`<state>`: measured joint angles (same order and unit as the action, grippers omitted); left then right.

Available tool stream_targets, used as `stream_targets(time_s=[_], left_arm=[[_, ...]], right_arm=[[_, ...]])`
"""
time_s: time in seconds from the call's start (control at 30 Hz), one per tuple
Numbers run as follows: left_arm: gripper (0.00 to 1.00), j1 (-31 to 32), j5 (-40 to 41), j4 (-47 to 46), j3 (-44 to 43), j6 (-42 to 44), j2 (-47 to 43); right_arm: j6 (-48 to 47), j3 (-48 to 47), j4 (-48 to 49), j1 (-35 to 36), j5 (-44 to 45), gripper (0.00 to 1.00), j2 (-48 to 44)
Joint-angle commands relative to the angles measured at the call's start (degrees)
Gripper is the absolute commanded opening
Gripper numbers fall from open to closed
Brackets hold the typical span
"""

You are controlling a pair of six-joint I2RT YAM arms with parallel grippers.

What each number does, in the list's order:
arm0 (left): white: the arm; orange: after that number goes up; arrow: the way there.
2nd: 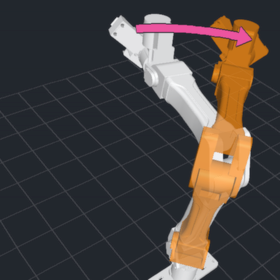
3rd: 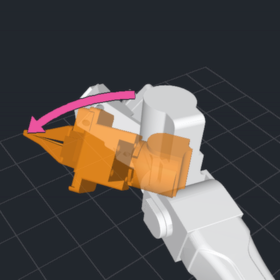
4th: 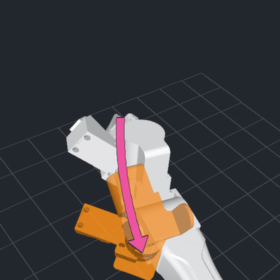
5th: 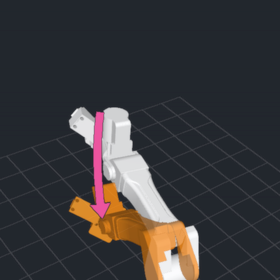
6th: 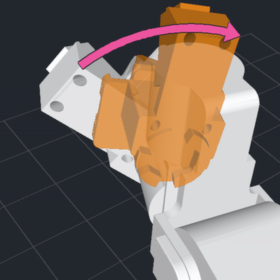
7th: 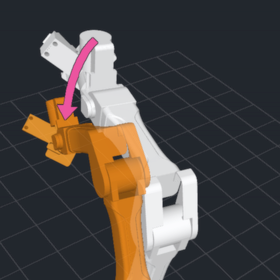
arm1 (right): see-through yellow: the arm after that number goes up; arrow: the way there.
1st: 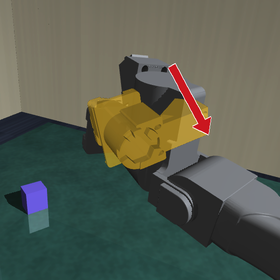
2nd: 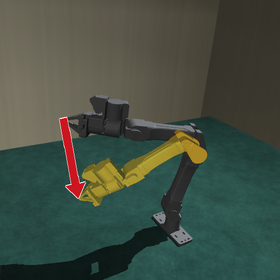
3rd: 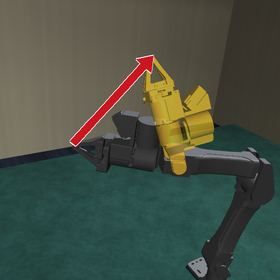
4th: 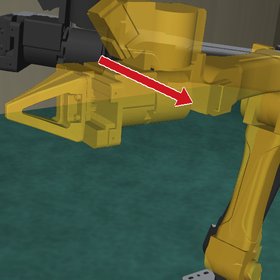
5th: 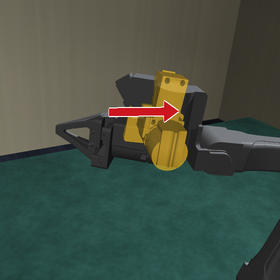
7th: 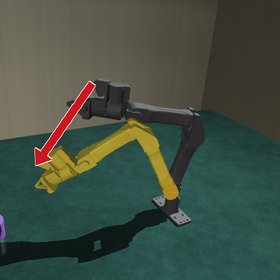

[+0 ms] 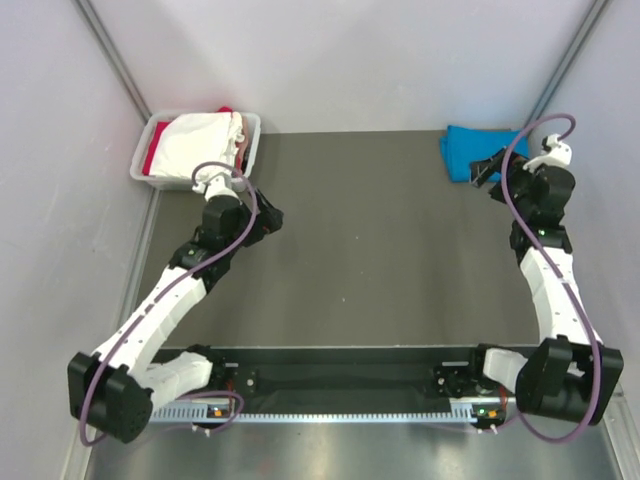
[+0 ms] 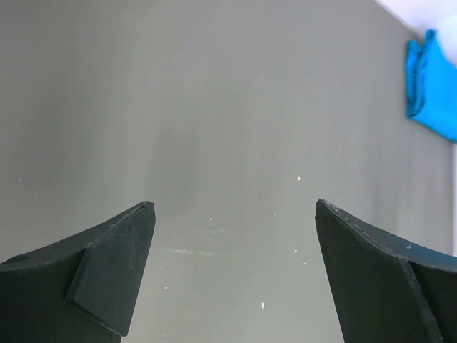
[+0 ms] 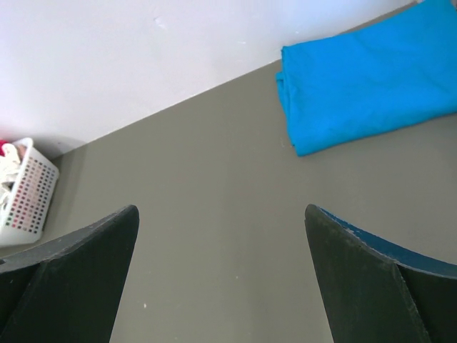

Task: Fold and stack the t-shirts
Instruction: Reset both grippers

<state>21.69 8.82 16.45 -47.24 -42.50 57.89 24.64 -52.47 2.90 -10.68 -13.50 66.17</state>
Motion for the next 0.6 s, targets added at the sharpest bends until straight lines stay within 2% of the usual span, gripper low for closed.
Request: stream_targets(time_s=[0.0,0.17,0.33,0.43,0.57], left_arm=[[0.98,-0.7,-1.3,-4.0,-6.5,1.3,5.7],[0.98,-2.9,-6.0,-3.2,-10.8,1.6,10.5],[0.98,-3.7,-7.4,-4.2,-11.8,2.5,12.9],[0.98,-4.6,-8.0,-4.5,-11.8,3.0,13.6],[0.98,-5.2,-10.3,-3.7,-13.3,3.4,15.1]], right_arm=[[1.8,2.3,6.9,2.0,1.2,1.0,-4.9],[4.8,5.3,4.2,5.2,8.6,1.0,-10.0],[3.3,9.5,4.3,9.4,14.7,1.0,-13.7],[3.7,9.8,4.0,9.4,14.8,1.0,-13.3],[4.0,10.0,6.4,9.6,9.7,1.0,-12.1]])
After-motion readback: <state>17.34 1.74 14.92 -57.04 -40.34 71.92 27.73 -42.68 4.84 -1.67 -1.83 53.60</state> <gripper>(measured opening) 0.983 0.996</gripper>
